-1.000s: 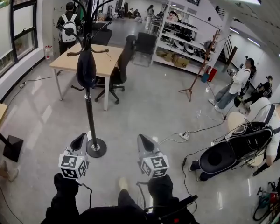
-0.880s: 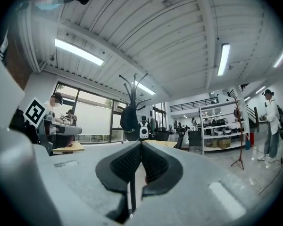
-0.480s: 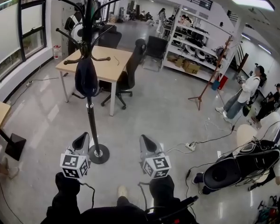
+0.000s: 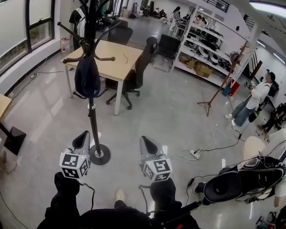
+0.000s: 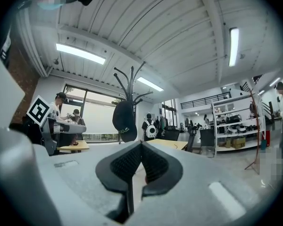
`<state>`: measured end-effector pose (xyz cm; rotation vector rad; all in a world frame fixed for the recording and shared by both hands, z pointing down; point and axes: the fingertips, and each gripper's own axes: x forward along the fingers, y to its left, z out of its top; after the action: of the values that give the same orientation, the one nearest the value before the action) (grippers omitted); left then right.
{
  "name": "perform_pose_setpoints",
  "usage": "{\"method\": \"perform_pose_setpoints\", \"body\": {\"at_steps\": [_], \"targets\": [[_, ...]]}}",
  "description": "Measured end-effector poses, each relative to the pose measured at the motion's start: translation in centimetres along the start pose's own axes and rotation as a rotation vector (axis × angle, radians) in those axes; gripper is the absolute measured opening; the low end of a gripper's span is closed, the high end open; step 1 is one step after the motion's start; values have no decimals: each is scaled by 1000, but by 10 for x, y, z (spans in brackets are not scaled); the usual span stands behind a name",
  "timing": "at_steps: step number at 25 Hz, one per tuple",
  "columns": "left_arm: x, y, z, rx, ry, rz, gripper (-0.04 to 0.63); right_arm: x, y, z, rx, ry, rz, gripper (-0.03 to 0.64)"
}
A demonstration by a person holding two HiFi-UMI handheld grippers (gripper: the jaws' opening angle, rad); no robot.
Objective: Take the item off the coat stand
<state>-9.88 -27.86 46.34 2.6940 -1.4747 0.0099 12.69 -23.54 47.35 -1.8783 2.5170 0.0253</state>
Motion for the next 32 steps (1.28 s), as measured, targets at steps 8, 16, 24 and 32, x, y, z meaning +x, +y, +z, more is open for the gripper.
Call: {"method": "perform_pose_setpoints", "body": {"at_steps": [8, 16, 24, 32], "targets": [[21, -1, 10, 17, 7, 31, 2, 14, -20, 3, 23, -2, 16, 1], [41, 9, 21, 35, -21, 110, 2, 38, -39, 4, 30, -9, 47, 2], [57, 18, 30, 30, -45, 158, 2, 70, -50, 9, 16, -19, 112, 2], [61, 22, 27, 34, -30, 216, 2, 91, -57, 9, 27, -31, 172, 2]]}}
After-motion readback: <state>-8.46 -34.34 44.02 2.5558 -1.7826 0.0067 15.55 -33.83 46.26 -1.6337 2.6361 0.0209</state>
